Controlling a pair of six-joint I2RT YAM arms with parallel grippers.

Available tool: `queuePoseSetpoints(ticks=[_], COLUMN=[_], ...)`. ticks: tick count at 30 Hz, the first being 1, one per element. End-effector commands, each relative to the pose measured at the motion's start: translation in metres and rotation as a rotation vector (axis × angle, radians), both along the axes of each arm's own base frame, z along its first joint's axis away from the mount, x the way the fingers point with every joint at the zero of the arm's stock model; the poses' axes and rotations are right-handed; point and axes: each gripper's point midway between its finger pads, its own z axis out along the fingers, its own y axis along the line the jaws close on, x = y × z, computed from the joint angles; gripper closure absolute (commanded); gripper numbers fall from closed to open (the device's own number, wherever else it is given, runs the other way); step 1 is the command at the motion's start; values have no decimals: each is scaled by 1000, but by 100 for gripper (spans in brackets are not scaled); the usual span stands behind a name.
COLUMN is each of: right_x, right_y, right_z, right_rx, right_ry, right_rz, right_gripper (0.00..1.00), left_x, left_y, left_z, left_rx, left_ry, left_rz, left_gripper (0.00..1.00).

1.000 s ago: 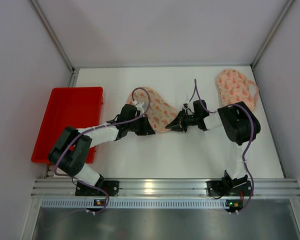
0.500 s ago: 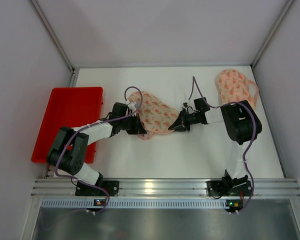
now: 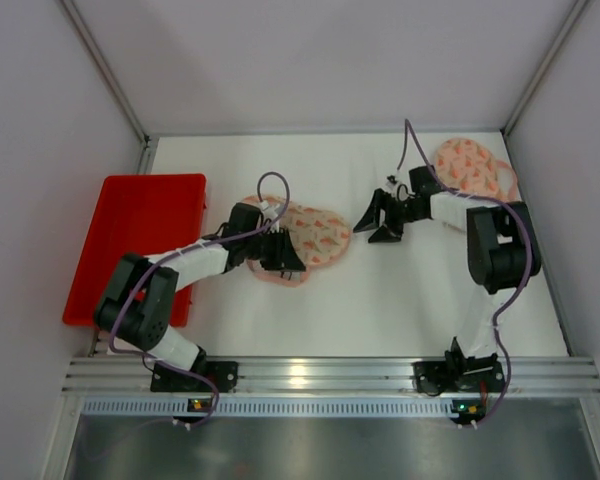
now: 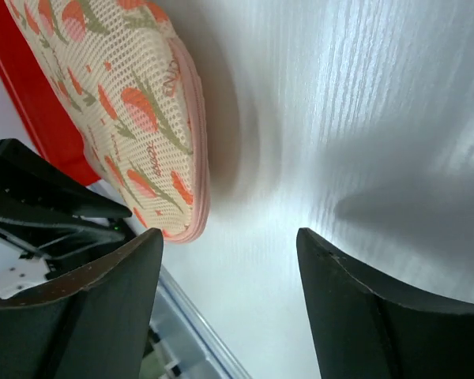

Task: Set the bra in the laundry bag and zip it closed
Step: Zip the zipper on the laundry bag.

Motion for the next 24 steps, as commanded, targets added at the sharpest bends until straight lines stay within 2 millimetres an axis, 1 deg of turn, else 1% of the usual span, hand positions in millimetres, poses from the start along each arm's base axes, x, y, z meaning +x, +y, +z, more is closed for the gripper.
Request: queuePoseSetpoints(ticks=[1,2,3,4,5,6,7,8,9,10,11,12,13,14,15,16,17,18,19,20,21,22,23,24], right_x=[6,3,3,5,5,5,8,9,13,14,15,16,16,15,14,12,9,3,2,3,-2,-4,-14,-17], right_y=[-21,-25,-29,-35,-37,-38,-41,-41,-41,-44,-43,-41,-40,-38,-32,-29,-25,-16,-11,-6,6,13,17,26], right_z=[40,43,47,58,63,69,82,88,96,107,113,117,130,136,141,154,159,170,175,180,184,194,187,187], right_rx=[-88,-94,-101,-120,-128,-136,-162,-171,-191,-220,-236,-265,-284,-303,-326,-337,-341,-348,-352,-357,-328,-302,-262,-232], right_ry=[-199,-222,-254,-334,-372,-418,-508,-552,-647,-714,-767,-843,-926,-985,-1071,-1157,-1209,-1318,-1374,-1413,-1459,-1510,-1496,-1554], right_rz=[73,82,90,108,123,141,168,181,222,228,242,281,298,322,379,400,435,519,546,565,614,653,724,799], right_gripper=[30,30,27,25,24,21,19,16,12,10,6,1,1,0,1,1,1,1,1,1,1,1,1,1], left_x=[-7,-9,-9,-10,-11,-15,-17,-18,-20,-16,-9,-5,4,10,16,29,37,49,53,60,66,68,71,75], left_y=[-29,-31,-32,-31,-30,-27,-24,-22,-18,-12,-7,4,14,21,29,46,53,70,78,85,91,98,101,103], left_z=[50,57,63,75,82,87,96,102,112,117,125,127,132,140,148,149,159,164,164,173,173,168,175,170], left_rx=[-136,-154,-162,-172,-178,-164,-161,-159,-154,-139,-121,-69,-37,-18,1,69,93,147,181,211,242,288,300,324], left_ry=[-55,-58,-70,-104,-125,-116,-148,-162,-180,-213,-254,-274,-324,-363,-408,-458,-500,-538,-537,-557,-552,-538,-545,-534], left_rz=[-72,-84,-88,-96,-108,-112,-121,-121,-112,-98,-76,-28,-7,13,40,95,124,190,220,265,292,309,315,306], left_gripper=[62,61,59,55,53,52,51,50,50,49,46,43,37,33,27,7,2,2,2,2,2,2,2,2])
